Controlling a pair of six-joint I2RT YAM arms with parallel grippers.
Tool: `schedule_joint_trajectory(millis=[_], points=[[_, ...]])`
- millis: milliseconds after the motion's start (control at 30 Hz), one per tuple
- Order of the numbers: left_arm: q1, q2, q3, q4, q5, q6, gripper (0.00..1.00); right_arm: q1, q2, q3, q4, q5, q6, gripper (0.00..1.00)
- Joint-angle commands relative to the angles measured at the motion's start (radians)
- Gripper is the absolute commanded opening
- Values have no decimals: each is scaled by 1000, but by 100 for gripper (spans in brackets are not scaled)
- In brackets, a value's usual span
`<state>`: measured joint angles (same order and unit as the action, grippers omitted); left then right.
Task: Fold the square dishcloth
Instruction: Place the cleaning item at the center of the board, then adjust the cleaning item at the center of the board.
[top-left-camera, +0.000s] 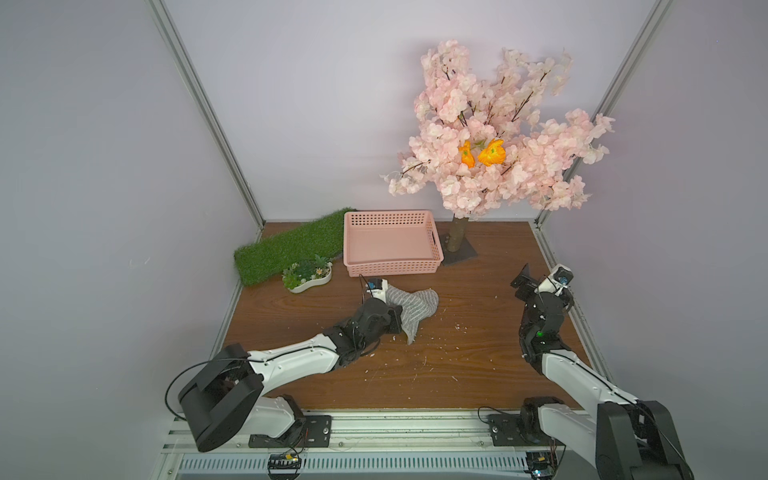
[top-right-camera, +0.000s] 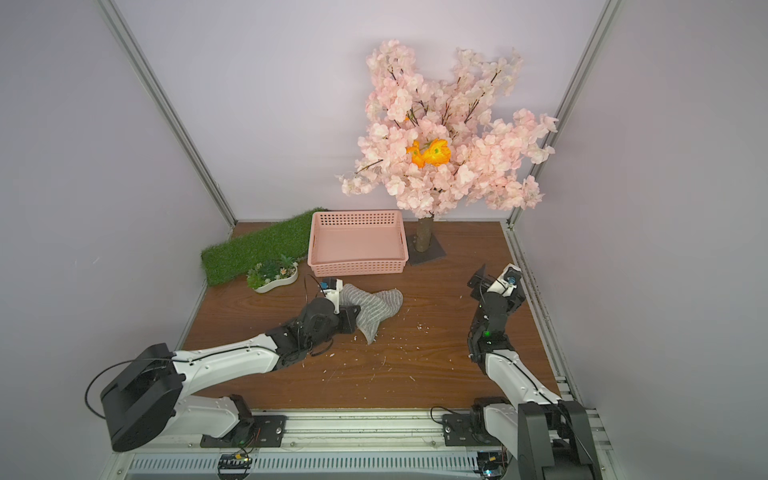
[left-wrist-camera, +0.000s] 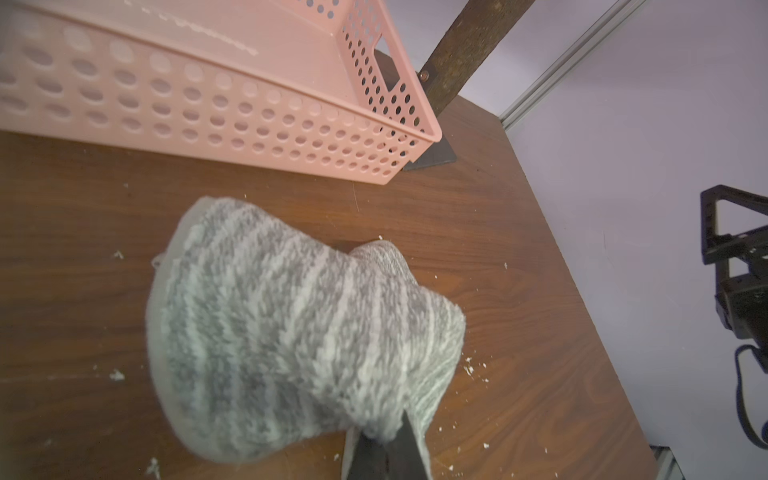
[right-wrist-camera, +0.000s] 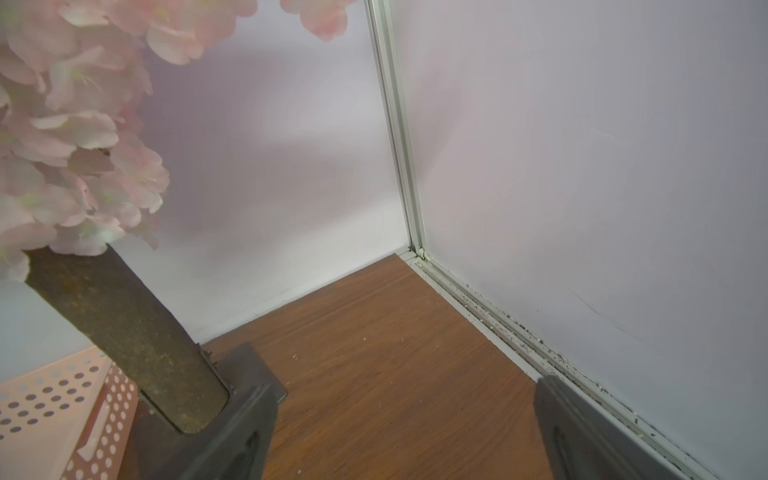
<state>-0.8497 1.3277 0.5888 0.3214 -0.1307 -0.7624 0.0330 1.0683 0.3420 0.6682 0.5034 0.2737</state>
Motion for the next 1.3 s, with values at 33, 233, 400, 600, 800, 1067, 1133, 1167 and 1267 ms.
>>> schedule_joint_trajectory(millis=[33, 233, 400, 600, 800, 1067, 1133, 1167, 1267], points=[[-18, -66, -66, -9, 20, -98, 3, 7, 15, 77, -117, -86, 3, 99], [-18, -145, -107, -115, 52, -82, 31, 67, 72, 221, -367, -108, 40, 99], [-17, -228, -116, -260, -21, -73, 48, 180, 151, 327, -576, -73, 83, 99], [17, -349, -95, -398, -163, -41, 62, 378, 170, 347, -708, -68, 183, 99], [143, -350, -114, -329, -111, 10, 73, 570, 198, 344, -771, -84, 294, 99], [205, -145, -59, -270, 10, 35, 86, 748, 257, 348, -868, -90, 422, 90], [211, -119, -63, -267, 43, 34, 88, 791, 233, 321, -877, -104, 446, 90], [214, -111, -65, -263, 60, 33, 88, 814, 220, 308, -885, -112, 460, 89], [218, -96, -81, -246, 106, 31, 90, 873, 189, 274, -914, -138, 487, 87]])
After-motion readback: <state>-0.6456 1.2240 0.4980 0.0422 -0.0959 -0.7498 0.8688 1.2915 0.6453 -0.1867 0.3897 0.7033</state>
